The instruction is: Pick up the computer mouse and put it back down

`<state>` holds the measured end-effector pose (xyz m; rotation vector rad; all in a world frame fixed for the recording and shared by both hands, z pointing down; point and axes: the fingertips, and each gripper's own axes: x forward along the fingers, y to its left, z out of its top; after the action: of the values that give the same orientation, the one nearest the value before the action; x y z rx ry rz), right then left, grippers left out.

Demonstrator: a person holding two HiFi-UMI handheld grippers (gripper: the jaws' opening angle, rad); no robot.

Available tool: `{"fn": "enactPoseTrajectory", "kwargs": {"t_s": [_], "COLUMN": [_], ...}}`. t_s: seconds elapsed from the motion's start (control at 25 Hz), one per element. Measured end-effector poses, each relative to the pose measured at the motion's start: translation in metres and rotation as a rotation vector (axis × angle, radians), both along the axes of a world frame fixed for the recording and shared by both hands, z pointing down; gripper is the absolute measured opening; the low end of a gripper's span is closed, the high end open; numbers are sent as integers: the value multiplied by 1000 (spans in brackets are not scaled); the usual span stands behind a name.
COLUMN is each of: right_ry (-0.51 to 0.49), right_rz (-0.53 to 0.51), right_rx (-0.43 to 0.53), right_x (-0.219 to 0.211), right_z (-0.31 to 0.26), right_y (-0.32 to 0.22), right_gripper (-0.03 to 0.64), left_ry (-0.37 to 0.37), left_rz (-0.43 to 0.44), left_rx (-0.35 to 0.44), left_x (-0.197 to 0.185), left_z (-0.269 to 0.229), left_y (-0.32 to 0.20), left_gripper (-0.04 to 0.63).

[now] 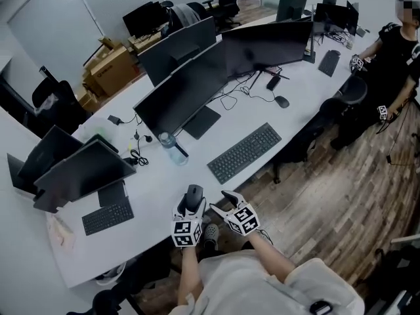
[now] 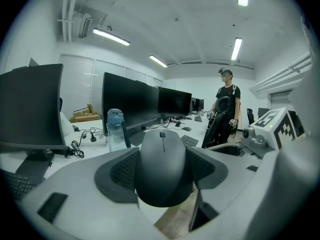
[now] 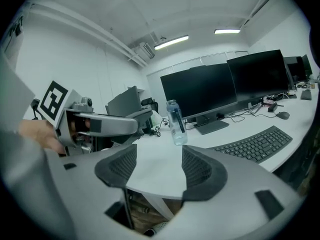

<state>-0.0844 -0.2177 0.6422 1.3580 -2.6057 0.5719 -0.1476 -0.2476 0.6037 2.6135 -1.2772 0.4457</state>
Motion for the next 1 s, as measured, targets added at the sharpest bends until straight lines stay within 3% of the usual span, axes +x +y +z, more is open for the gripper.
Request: {"fn": "enactPoseTrajectory", "kwargs": {"t_s": [0.28,0.44,0.72,1.0], "right_ry": [-30,-61,-54,-76], "right_rz": [25,9,-3,70], "right_rx": [22,24,31,10], "right_x": [-3,-10,-11,7], "right_z": [-2,-4,-4,2], "right_y": [-5,-3,-1,-2], "right_gripper": [150,18,9,8], "left_ry": [38,44,68,77], "left_rz": [-33,-50,-55,-12], "left_rx": [49,47,39,21], "left_x": [-16,-27,-29,-17], "left_z": [-23,-25,-24,-18], "left_y": [6,7,3,-2], "left_gripper": [293,293,293,293]}}
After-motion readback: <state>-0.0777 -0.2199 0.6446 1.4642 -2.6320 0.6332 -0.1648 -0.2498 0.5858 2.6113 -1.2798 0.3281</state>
